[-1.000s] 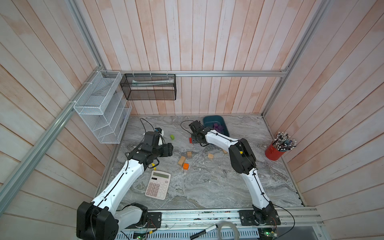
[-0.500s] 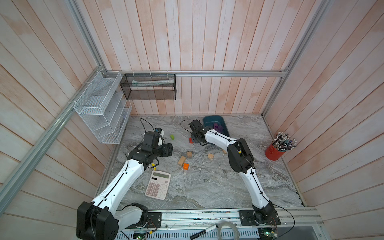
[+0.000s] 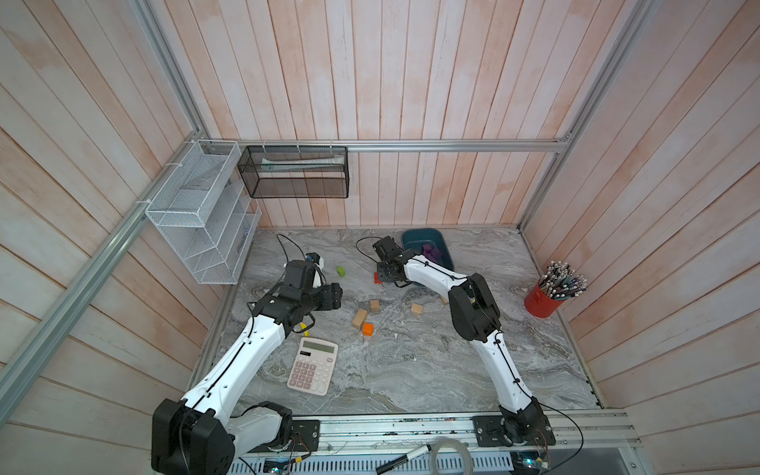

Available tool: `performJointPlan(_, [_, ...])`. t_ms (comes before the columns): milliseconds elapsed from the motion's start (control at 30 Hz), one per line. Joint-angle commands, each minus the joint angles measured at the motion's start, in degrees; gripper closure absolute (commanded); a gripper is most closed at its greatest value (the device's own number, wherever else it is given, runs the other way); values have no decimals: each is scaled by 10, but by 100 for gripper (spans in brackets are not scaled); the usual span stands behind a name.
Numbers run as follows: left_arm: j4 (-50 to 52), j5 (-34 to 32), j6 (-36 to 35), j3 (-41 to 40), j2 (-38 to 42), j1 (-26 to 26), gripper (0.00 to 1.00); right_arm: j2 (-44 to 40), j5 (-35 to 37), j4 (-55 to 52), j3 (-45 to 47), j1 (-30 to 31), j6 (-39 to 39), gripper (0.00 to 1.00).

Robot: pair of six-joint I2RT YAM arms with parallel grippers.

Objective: Pick purple bricks into the storage bin
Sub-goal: Pick up the building block from the center of the board.

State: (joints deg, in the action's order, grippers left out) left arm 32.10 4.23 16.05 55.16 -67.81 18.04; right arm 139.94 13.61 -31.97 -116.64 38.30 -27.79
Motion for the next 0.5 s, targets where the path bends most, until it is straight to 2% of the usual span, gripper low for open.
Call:
performJointPlan(0, [-7,3,-8,-11,1,-2,19,-37,-2,-19,-14,-2,6,78])
performJointPlan(467, [-6,2,-7,-11,-3,-2,19,-148,16,-16,-5,-5,19,77])
